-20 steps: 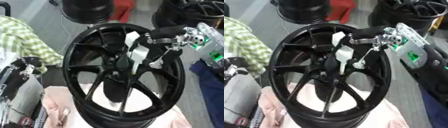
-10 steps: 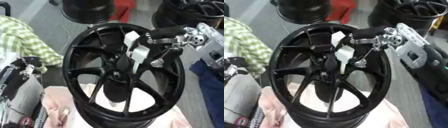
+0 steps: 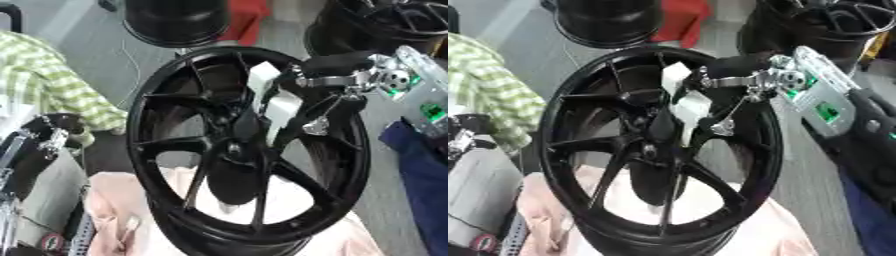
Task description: Pull the pin out of the wheel hub.
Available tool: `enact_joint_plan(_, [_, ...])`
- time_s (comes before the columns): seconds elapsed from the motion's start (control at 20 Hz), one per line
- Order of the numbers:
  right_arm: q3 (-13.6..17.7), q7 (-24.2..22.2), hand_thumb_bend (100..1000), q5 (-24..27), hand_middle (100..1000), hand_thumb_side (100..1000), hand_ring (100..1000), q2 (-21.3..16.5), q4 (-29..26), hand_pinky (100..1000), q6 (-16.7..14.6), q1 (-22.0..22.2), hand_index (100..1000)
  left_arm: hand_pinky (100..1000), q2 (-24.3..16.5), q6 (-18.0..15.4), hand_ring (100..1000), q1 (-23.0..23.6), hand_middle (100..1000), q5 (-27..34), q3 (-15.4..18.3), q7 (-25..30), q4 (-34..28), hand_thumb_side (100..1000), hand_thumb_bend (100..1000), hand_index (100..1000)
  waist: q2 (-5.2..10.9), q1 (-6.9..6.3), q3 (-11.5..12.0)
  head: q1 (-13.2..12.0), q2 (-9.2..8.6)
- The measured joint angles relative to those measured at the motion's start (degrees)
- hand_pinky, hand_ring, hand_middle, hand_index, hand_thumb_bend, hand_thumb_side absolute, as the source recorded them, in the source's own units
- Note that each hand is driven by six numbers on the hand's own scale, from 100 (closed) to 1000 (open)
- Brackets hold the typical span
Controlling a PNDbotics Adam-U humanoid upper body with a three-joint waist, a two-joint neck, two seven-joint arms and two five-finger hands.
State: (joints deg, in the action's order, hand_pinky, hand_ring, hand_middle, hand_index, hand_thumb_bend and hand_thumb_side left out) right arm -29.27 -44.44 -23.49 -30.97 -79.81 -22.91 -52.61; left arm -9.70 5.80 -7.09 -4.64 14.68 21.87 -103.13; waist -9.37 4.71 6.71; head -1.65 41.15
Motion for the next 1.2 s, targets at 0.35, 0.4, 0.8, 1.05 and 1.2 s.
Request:
enact_joint_plan(0.35, [0.32, 0.65, 100, 0.21, 442, 100, 472, 0.01, 0.83, 542, -0.65, -0.10, 561, 652, 0.00, 0.01, 736, 0.00, 628, 0.03, 0.00, 0.02, 0.00, 536, 130, 734, -0.04, 0.04, 0.05, 0.05, 0.00])
enact_joint_plan(0.4, [0.35, 0.69, 100, 0.24, 406, 100, 461, 0.01, 0.90, 535, -0.69, -0.15, 525, 652, 0.00, 0.01, 737, 0.00, 628, 0.03, 0.00, 0.02, 0.00, 536, 131, 734, -0.04, 0.05, 0.06, 0.06, 0.00])
enact_joint_plan(0.8, [1.01, 0.42, 100, 1.65, 342, 100, 446, -0.01, 2.29, 527, -0.56, -1.34, 462, 652, 0.00, 0.09, 737, -0.05, 629, 0.03, 0.00, 0.11, 0.00, 537, 130, 734, -0.16, 0.46, 0.34, 0.11, 0.00])
enact_joint_plan(1.05, [1.40, -0.24, 100, 3.08, 339, 100, 445, -0.22, 2.26, 527, 0.10, -2.49, 459, 653, -0.25, 0.20, 738, -0.05, 629, 0.03, 0.00, 0.22, -0.01, 538, 131, 734, -0.14, 0.81, 0.34, 0.11, 0.00])
enact_joint_plan(1.2, [1.74, -0.69, 100, 4.34, 338, 152, 445, -0.62, 2.08, 527, 0.55, -3.29, 458, 653, -0.45, 0.26, 738, -0.04, 629, 0.03, 0.00, 0.28, -0.01, 539, 132, 734, -0.05, 1.12, 0.30, 0.11, 0.01])
